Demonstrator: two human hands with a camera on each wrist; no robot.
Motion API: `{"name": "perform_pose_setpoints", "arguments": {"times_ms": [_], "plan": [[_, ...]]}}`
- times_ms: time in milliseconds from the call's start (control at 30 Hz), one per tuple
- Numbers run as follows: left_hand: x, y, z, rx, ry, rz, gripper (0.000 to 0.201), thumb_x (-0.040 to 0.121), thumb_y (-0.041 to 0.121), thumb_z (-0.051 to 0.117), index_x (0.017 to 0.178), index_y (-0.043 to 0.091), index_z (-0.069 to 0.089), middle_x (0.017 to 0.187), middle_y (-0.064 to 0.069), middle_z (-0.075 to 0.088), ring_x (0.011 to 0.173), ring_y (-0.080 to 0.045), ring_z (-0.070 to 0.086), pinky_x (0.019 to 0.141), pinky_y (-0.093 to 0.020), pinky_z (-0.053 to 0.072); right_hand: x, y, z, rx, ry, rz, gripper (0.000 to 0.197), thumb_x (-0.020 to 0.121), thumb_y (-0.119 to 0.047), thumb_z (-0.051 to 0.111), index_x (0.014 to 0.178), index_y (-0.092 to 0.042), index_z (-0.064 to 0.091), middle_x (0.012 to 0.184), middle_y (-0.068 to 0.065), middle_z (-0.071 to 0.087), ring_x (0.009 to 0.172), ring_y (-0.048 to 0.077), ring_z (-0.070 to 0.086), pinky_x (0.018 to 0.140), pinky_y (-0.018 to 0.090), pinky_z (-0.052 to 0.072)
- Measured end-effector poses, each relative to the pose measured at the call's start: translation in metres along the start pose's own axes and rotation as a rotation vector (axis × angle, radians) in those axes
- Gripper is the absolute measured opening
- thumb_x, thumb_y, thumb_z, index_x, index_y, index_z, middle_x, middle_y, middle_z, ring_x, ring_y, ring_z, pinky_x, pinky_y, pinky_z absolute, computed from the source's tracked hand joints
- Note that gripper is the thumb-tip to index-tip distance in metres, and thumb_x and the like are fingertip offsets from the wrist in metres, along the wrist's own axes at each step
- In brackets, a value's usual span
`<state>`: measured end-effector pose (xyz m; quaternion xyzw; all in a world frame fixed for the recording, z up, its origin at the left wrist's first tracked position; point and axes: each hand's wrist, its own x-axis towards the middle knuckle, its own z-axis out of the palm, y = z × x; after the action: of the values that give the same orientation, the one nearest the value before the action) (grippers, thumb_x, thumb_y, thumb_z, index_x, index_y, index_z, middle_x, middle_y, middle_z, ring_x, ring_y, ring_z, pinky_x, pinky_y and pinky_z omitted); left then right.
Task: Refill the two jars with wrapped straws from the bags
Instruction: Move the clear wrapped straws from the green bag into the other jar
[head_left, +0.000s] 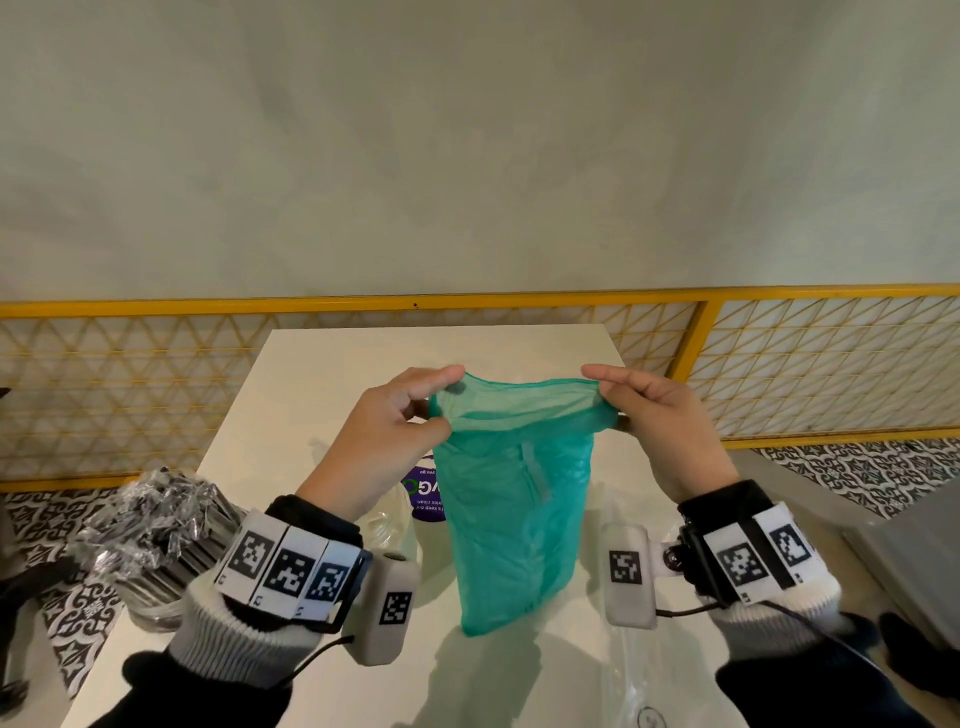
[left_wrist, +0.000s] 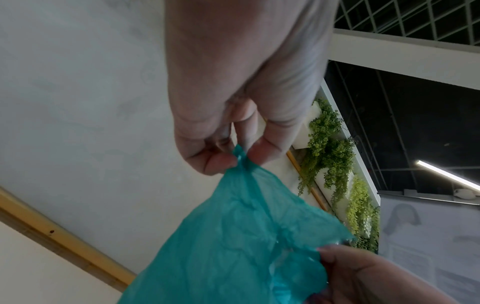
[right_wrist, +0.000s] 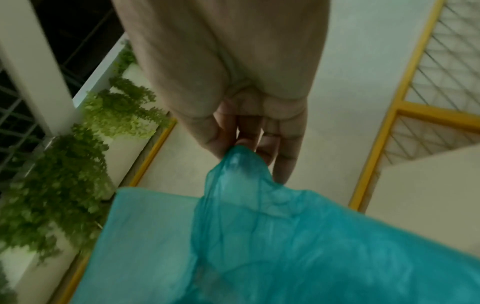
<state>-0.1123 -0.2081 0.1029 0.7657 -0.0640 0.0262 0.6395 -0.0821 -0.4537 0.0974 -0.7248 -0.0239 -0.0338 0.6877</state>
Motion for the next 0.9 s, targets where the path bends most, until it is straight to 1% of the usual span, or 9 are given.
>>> {"name": "perform_pose_setpoints", "arguments": {"times_ms": [100,233,367,467,567,667,767,833,900], "plan": [[-0.001,0.005,0.003,-0.035,0.0,0.027,0.059,0.081,-0.015,0.05,0.123,0.026,0.06,0.115,0.013,0.062,0.087,-0.012,0.053,0.075,-0.02,0.049,0.001,-0.006,0.002,0.203,0.002,0.07,0.025,0.095,-0.006,0.046,0.102,-0.014,0.068,0.091,0.006,0.065,0.074,0.008,0.065,0.065,0.021,0.056],[0.002,0.015,0.004,-0.118,0.021,0.112,0.066,0.079,-0.019,0.049,0.123,0.029,0.058,0.121,0.015,0.059,0.093,-0.016,0.053,0.082,-0.029,0.048,0.003,-0.021,0.004,0.364,0.021,0.036,0.028,0.095,-0.005,0.043,0.098,-0.017,0.068,0.076,-0.003,0.064,0.07,0.008,0.064,0.06,0.021,0.055],[0.002,0.01,0.005,-0.159,0.04,0.146,0.072,0.076,-0.022,0.048,0.116,0.037,0.06,0.124,0.016,0.06,0.105,-0.01,0.056,0.083,-0.023,0.048,-0.001,-0.021,0.007,0.365,0.033,0.02,0.027,0.094,-0.005,0.045,0.096,-0.022,0.067,0.073,-0.008,0.069,0.072,0.007,0.062,0.067,0.023,0.05],[0.0,-0.002,0.009,-0.168,0.075,0.113,0.071,0.076,-0.024,0.047,0.114,0.035,0.061,0.121,0.015,0.061,0.115,-0.008,0.056,0.087,-0.018,0.047,-0.005,-0.014,0.011,0.29,0.047,0.048,0.024,0.091,-0.004,0.049,0.094,-0.023,0.065,0.071,-0.006,0.069,0.067,0.007,0.06,0.058,0.021,0.044],[-0.001,-0.009,0.011,-0.162,0.083,0.094,0.072,0.076,-0.024,0.048,0.111,0.037,0.061,0.121,0.015,0.061,0.12,-0.009,0.054,0.094,-0.023,0.045,-0.007,-0.009,0.014,0.299,0.049,0.087,0.022,0.089,0.0,0.052,0.095,-0.018,0.062,0.074,0.0,0.066,0.06,0.004,0.061,0.048,0.017,0.048],[-0.002,-0.011,0.011,-0.121,0.042,0.087,0.075,0.076,-0.022,0.049,0.114,0.041,0.059,0.122,0.017,0.06,0.117,-0.011,0.054,0.091,-0.027,0.047,-0.006,-0.005,0.018,0.351,0.075,0.11,0.026,0.087,0.007,0.052,0.096,-0.016,0.06,0.074,0.003,0.062,0.062,0.006,0.064,0.056,0.019,0.055],[-0.002,-0.014,0.011,-0.082,0.022,0.08,0.075,0.075,-0.023,0.048,0.12,0.036,0.058,0.122,0.017,0.059,0.116,-0.008,0.054,0.089,-0.026,0.05,-0.003,-0.006,0.02,0.464,0.121,0.147,0.029,0.087,0.012,0.048,0.094,-0.014,0.058,0.066,0.002,0.06,0.063,0.011,0.064,0.063,0.023,0.057],[-0.002,-0.016,0.01,-0.052,0.035,0.068,0.073,0.074,-0.024,0.047,0.119,0.033,0.059,0.122,0.018,0.059,0.119,-0.005,0.052,0.092,-0.025,0.05,-0.002,-0.008,0.021,0.55,0.132,0.199,0.028,0.089,0.011,0.045,0.094,-0.014,0.056,0.072,0.007,0.06,0.063,0.014,0.064,0.058,0.022,0.058],[-0.004,-0.017,0.011,-0.051,0.064,0.045,0.07,0.074,-0.023,0.045,0.113,0.032,0.062,0.12,0.019,0.059,0.119,-0.004,0.052,0.089,-0.017,0.05,-0.002,-0.01,0.02,0.638,0.135,0.261,0.028,0.089,0.011,0.042,0.092,-0.014,0.054,0.075,0.009,0.061,0.061,0.016,0.065,0.052,0.022,0.056]]}}
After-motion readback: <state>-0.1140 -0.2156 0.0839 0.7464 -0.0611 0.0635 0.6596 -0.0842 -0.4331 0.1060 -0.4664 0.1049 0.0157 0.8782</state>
